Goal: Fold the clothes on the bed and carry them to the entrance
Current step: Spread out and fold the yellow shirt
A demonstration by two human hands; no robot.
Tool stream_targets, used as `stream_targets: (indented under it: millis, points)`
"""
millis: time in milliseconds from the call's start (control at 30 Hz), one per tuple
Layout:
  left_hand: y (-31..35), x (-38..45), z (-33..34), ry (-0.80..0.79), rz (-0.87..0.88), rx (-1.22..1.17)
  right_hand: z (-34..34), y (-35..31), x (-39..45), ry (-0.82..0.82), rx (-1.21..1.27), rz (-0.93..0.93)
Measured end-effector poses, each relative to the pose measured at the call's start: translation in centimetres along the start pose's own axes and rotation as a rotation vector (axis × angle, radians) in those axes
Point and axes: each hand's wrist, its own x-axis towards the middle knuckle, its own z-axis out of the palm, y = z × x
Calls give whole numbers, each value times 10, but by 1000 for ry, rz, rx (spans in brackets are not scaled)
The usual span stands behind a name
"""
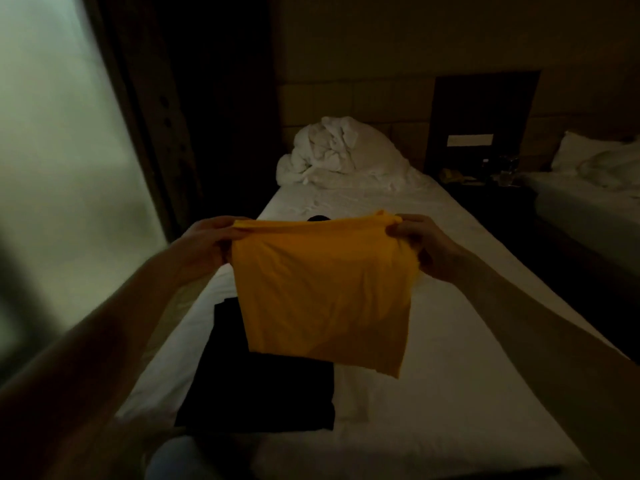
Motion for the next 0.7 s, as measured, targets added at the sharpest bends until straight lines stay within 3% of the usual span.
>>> stream_targets:
  millis: [167, 300, 467, 700]
  points:
    - [-10, -9, -59, 33, -76, 4, 49, 27, 25, -128, 120, 186]
    - [-41, 9, -94, 116, -255, 93, 74, 62, 54, -186, 105, 297]
    - [-109, 51, -102, 258, -457, 223, 89, 136, 99, -70, -190, 513]
    - [-194, 117, -97, 396, -353, 381, 101, 218, 153, 84, -516, 500]
